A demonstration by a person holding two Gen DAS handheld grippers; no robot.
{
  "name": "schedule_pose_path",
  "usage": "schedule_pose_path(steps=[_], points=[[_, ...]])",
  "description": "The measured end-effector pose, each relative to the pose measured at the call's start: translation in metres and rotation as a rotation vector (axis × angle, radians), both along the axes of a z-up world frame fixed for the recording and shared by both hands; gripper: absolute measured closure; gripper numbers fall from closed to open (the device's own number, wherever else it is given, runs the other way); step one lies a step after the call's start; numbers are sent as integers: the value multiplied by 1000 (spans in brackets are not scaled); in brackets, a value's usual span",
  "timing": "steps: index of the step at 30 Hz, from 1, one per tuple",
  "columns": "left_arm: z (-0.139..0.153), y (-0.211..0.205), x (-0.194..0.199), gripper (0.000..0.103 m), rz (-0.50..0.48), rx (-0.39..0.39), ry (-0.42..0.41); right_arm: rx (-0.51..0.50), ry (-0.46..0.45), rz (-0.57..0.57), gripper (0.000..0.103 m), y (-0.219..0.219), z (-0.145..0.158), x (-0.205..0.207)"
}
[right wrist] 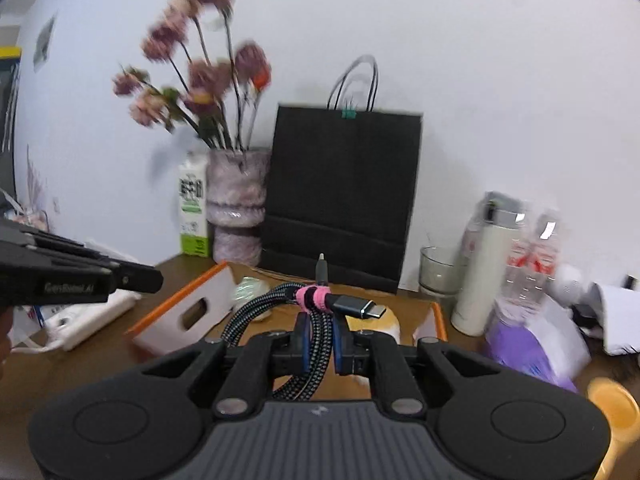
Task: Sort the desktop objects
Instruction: 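Carry the cap and cable over the box with both grippers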
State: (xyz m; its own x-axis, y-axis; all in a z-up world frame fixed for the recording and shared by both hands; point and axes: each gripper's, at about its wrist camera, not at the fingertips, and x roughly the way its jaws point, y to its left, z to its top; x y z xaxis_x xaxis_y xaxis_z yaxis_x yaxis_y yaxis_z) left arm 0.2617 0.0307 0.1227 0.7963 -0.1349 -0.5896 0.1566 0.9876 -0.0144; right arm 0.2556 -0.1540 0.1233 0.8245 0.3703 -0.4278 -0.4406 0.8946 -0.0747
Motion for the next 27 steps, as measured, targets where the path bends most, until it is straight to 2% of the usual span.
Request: schedule_pose_path(steps=[1,3,4,5,6,7,9,12,15,19,21,22,23,27], points=[[-3,3,0,96,-1,4,18,-25,20,9,93,9,-3,24],[-8,13,-31,67,-9,-29,12,-54,42,-12,93,18,-12,53],[-13,18,-54,34,-26,-60,17,-57,47,-15,93,19,-15,59],[-19,22,-80,18,-65,-84,29,-49,54,-13,93,17,-19,60],[-28,26,-113,16,-115,-102,41,-41,58,-4,94,13,-24,57],[-38,28,-141,16,-146,-107,53,-38,53,2,94,8,-28,49],[-64,25,-195,16,-191,-75,127,-49,34,15,94,-1,-35,32],[-92,21,-243,22,-233,-97,246,-26,23,5,94,-13,-34,11],[-98,20,-279,23,-275,-80,251,0,-6,-13,94,-25,-22,-13],[-94,17,-305,26,-296,-31,241,25,-58,-53,94,-37,-1,-41],[-95,15,-312,46,-297,-21,228,49,-81,-64,94,-47,12,-63],[-98,12,-314,66,-284,-11,233,69,-85,-69,94,-54,18,-76],[-102,8,-316,74,-273,-1,244,92,-86,-67,94,-60,20,-92],[-102,-1,-331,74,-260,30,179,120,-27,-62,94,-73,6,-147]])
